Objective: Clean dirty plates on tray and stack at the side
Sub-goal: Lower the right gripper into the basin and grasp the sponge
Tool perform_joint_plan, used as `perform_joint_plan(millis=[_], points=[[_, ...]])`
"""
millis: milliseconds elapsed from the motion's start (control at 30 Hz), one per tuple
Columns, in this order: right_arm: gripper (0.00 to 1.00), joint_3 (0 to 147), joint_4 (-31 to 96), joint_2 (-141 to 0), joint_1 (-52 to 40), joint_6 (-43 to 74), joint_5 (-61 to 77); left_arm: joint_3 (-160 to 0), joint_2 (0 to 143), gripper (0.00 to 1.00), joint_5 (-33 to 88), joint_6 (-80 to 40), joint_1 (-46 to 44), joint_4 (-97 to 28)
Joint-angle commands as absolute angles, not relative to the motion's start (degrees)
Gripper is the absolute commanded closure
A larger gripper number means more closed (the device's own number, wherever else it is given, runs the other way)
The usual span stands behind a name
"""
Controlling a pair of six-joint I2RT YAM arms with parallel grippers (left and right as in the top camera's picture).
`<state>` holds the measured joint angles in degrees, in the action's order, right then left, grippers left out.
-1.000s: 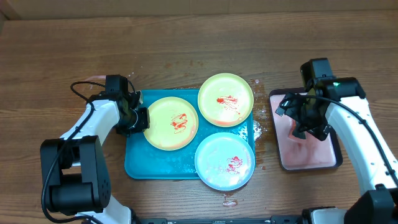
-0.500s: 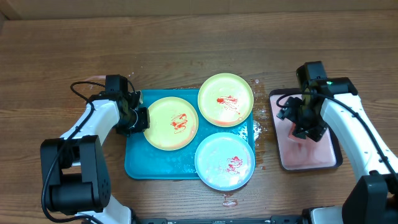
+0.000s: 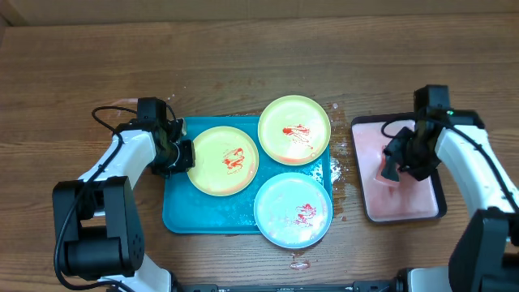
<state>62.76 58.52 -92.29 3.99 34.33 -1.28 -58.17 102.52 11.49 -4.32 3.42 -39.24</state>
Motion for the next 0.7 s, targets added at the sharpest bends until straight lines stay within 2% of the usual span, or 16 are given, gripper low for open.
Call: perform_joint_plan(millis=[0, 100, 233, 300, 367, 533, 600, 667], points=[[0.49, 57.82, 53.74, -94.26, 3.92, 29.71, 1.61, -56.42, 105.71, 0.96, 7.53, -4.25, 3.84, -38.2], [0.58, 54.98, 51.07, -94.32, 3.92, 29.74, 1.65, -56.4, 105.71, 0.96, 7.51, -4.03, 3.84, -38.17], [0.64, 52.86, 48.69, -94.32, 3.92, 29.71, 1.61, -56.4, 105.71, 0.96, 7.53, -4.05, 3.84, -38.15], [0.76, 52.31, 47.59, -94.32, 3.92, 29.71, 1.63, -56.4, 105.71, 0.96, 7.53, -4.05, 3.84, -38.17], [0.83, 52.29, 46.94, -94.32, 3.92, 29.52, 1.61, -56.4, 105.71, 0.96, 7.53, -4.08, 3.84, -38.17], [0.88, 52.31, 45.78, -94.32, 3.92, 27.99, 1.61, -56.4, 105.71, 0.96, 7.66, -4.12, 3.84, -38.11], [0.94, 52.56, 45.93, -94.3, 3.92, 27.66, 1.58, -56.4, 105.71, 0.96, 8.34, -4.1, 3.84, -38.02], [0.96, 53.12, 46.06, -94.17, 3.92, 26.74, 1.5, -56.4, 105.71, 0.96, 9.1, -4.08, 3.84, -37.63]])
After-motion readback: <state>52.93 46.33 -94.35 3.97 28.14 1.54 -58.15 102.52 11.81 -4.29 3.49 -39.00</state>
